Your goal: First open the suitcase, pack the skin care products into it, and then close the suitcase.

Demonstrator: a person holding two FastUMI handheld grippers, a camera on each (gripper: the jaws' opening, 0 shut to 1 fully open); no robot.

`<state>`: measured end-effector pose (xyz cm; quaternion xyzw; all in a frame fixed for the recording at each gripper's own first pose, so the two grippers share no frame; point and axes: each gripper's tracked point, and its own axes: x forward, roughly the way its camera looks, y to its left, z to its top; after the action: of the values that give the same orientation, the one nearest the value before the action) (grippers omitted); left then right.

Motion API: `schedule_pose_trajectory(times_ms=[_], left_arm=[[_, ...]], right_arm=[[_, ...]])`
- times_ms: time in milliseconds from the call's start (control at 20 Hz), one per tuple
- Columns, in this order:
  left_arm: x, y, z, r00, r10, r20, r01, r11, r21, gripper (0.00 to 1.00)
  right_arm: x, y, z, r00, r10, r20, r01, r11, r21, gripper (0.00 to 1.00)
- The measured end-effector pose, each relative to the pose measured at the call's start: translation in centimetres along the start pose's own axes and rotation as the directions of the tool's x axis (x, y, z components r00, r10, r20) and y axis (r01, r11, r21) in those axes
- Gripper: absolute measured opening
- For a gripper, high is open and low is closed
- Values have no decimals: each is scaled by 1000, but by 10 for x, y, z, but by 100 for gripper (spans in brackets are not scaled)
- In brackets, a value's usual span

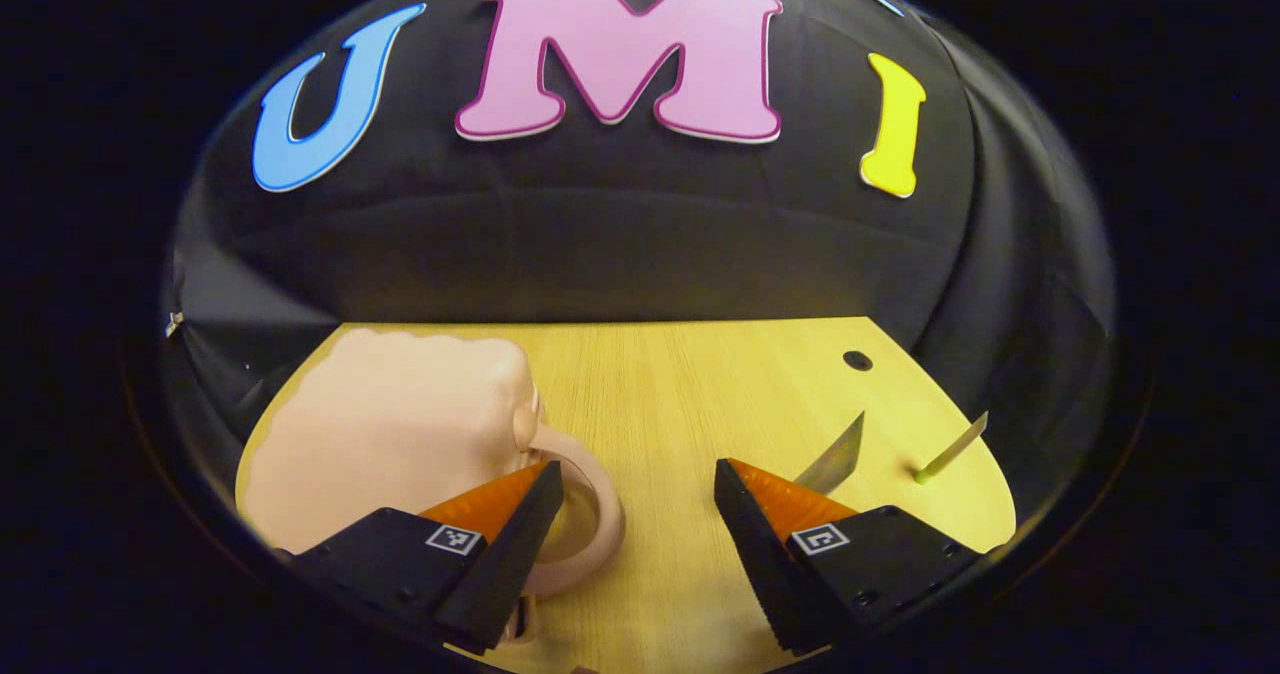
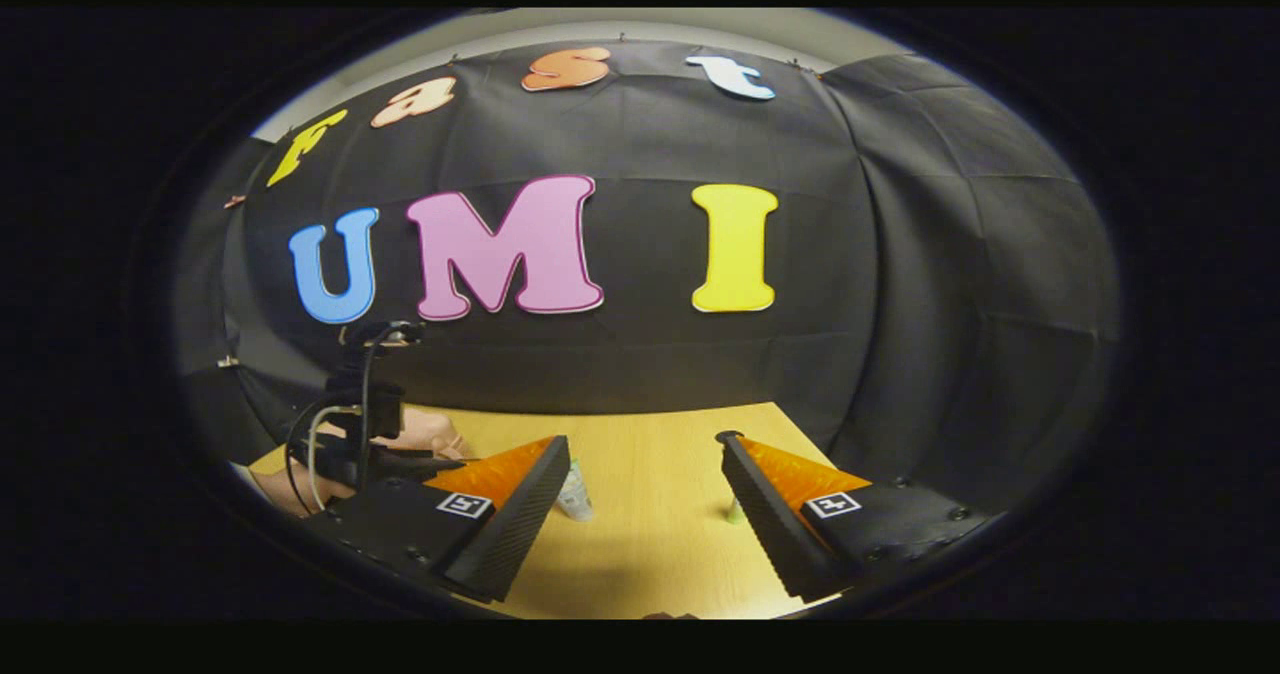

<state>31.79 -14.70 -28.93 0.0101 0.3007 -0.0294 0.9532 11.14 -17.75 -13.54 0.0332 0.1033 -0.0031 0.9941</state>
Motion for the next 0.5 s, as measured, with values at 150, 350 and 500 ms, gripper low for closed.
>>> schedule_pose_trajectory(times_ms=[150,350,500], left_arm=[[30,5,-27,996,36,-85,-38,999,-28,90],[55,13,-43,984,103,-147,-102,995,17,79],[60,26,-60,966,139,-220,-135,990,37,51]], right_arm=[[11,-18,-20,996,-13,-88,14,1000,3,97],[19,-32,-24,992,-34,-122,42,997,70,98],[19,-33,-23,992,-28,-125,34,998,46,98]])
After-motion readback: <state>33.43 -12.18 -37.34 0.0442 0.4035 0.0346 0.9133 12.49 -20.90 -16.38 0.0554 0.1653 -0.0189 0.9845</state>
